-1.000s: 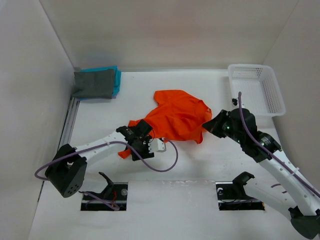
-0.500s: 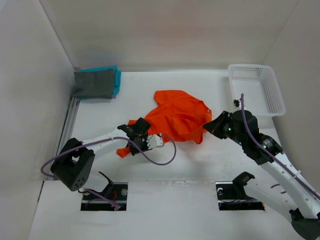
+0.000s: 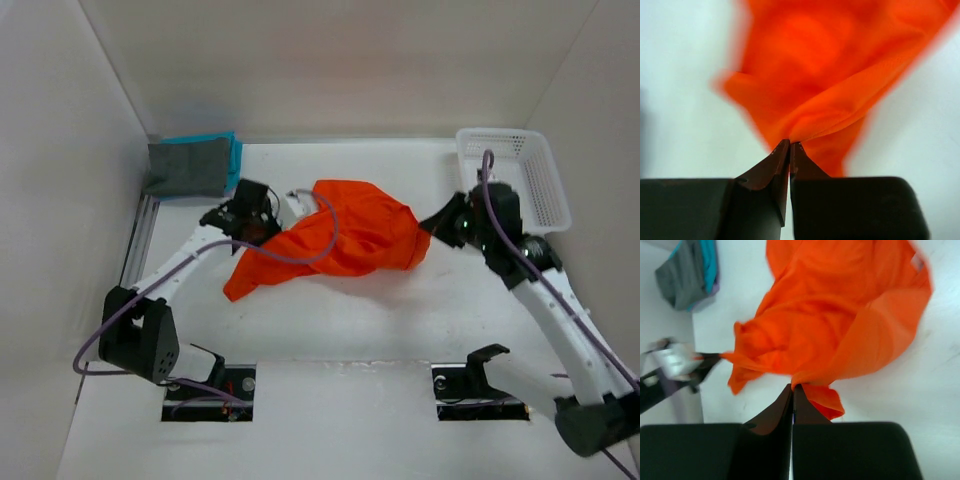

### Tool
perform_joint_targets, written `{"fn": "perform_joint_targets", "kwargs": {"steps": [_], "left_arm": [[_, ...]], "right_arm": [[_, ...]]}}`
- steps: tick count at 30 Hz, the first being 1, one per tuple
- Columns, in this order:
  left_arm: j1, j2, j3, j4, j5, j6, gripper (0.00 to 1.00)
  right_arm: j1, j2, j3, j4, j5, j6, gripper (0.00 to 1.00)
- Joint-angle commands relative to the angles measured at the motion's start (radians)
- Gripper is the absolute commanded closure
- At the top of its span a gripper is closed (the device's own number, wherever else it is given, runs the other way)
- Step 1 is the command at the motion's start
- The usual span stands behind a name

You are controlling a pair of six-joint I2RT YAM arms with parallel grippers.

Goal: Fold and stack the t-shirts
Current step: Grap the side of the flattened tshirt closest away from the robot with both arms

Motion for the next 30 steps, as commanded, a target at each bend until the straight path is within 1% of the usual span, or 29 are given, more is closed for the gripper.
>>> {"fn": "perform_joint_targets", "kwargs": {"steps": [1,4,7,8,10,12,14,16,18,20,21,24,26,28,30], "left_arm": [[0.091,0.008,0.271,0.176,-0.016,-0.037,1.0],[0.146,0.083,0.538,0.211,-0.025,-0.08,1.0],[0.197,0.129,0.763,0.216,-0.025,-0.101,1.0],[0.209,0.132,0.802,0.217,-0.023,-0.103,1.0],[0.24,0.12,0.845,0.231,-0.019,-0.094,1.0],[0.263,0.073,0.823,0.252,-0.013,-0.075,1.0],[0.278,0.005,0.751,0.256,-0.006,-0.055,1.0],[0.281,-0.087,0.624,0.242,0.004,-0.014,0.99],[0.271,-0.186,0.475,0.207,-0.003,0.044,0.99],[0.263,-0.283,0.326,0.13,-0.011,0.089,0.98],[0.255,-0.331,0.252,0.074,-0.013,0.103,0.98],[0.222,-0.45,0.036,-0.095,-0.008,0.112,0.98],[0.186,-0.515,-0.108,-0.17,-0.013,0.101,0.98],[0.159,-0.559,-0.22,-0.221,-0.019,0.081,0.98],[0.148,-0.59,-0.299,-0.254,-0.023,0.069,0.98]], "right_arm": [[-0.155,0.161,0.253,0.056,-0.098,-0.16,1.0],[-0.265,0.337,0.619,-0.02,-0.121,-0.243,1.0],[-0.301,0.451,0.957,-0.123,-0.115,-0.286,1.0],[-0.301,0.462,1.023,-0.14,-0.118,-0.295,1.0],[-0.301,0.444,1.057,-0.147,-0.116,-0.303,1.0],[-0.301,0.372,0.981,-0.128,-0.113,-0.301,1.0],[-0.292,0.249,0.816,-0.088,-0.106,-0.289,1.0],[-0.281,0.117,0.632,-0.052,-0.086,-0.261,1.0],[-0.266,-0.056,0.389,-0.047,-0.052,-0.205,1.0],[-0.226,-0.209,0.176,-0.073,-0.029,-0.128,1.0],[-0.202,-0.265,0.095,-0.087,-0.026,-0.091,1.0],[-0.068,-0.45,-0.175,-0.151,0.008,0.076,1.0],[0.053,-0.553,-0.317,-0.197,0.049,0.206,1.0],[0.191,-0.613,-0.401,-0.251,0.103,0.324,1.0],[0.324,-0.621,-0.434,-0.297,0.161,0.416,1.0]]}}
